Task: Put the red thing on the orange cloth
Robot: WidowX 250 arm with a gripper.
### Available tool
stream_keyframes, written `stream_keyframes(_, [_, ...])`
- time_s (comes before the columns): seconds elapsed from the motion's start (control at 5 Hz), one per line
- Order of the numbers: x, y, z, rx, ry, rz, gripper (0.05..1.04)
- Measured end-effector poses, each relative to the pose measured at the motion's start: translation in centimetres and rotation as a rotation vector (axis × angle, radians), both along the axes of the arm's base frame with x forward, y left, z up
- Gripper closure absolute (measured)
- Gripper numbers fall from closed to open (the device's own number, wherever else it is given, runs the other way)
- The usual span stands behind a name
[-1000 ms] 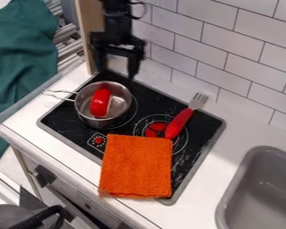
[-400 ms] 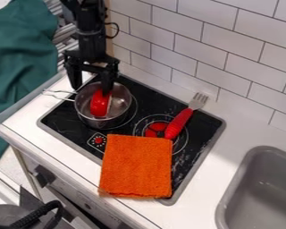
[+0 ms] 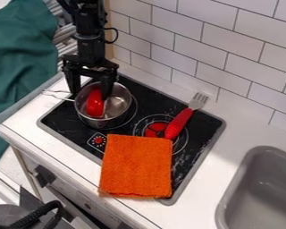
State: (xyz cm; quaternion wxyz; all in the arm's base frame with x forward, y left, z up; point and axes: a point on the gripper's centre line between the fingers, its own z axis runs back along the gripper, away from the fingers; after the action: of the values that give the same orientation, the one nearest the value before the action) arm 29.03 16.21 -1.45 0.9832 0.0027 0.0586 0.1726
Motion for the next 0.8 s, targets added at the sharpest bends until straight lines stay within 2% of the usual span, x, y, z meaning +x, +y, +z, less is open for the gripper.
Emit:
stream_keyframes(0.4, [-0.5, -1.0, -0.3, 0.021, 0.008, -0.006, 0.082])
stream_keyframes(0.6, [-0.3, -1.2, 0.8, 0.054, -0.031, 0.000, 0.082])
stream_keyframes(0.8, [0.1, -1.3, 1.7, 0.058, -0.081, 0.013, 0.082])
